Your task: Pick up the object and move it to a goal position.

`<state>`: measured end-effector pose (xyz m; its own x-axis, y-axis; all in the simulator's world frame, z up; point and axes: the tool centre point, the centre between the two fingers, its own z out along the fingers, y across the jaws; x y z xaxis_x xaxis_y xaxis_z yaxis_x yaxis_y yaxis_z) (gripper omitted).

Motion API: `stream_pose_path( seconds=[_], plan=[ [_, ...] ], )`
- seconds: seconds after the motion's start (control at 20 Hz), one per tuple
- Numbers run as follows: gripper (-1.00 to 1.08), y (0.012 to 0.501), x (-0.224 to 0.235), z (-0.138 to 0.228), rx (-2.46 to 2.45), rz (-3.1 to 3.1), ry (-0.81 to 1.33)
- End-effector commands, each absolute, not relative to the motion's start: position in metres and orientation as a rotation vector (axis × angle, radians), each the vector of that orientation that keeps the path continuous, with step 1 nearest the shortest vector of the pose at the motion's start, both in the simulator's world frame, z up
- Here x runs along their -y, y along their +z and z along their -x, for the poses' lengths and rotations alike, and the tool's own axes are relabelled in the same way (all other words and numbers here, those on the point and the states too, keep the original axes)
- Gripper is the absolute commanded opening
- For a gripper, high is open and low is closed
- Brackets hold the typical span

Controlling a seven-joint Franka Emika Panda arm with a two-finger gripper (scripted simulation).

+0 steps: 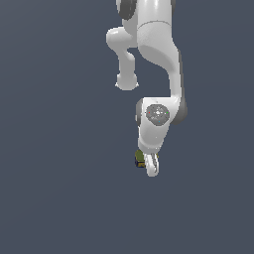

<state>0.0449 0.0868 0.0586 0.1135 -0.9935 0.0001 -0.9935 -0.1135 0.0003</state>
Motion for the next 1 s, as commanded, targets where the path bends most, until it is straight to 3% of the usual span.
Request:
stream_pose_path(
  seconds=[0.0,0.5,0.95],
  plan=[
    [-1.00,0.059,-0.087,-0.045,2.091,-2.344,0.000],
    [-1.00,0.079,-0.087,-0.034,2.092,-2.345,-0.001],
    [-1.00,0.132,-0.086,-0.005,2.092,-2.345,-0.003]
  ],
)
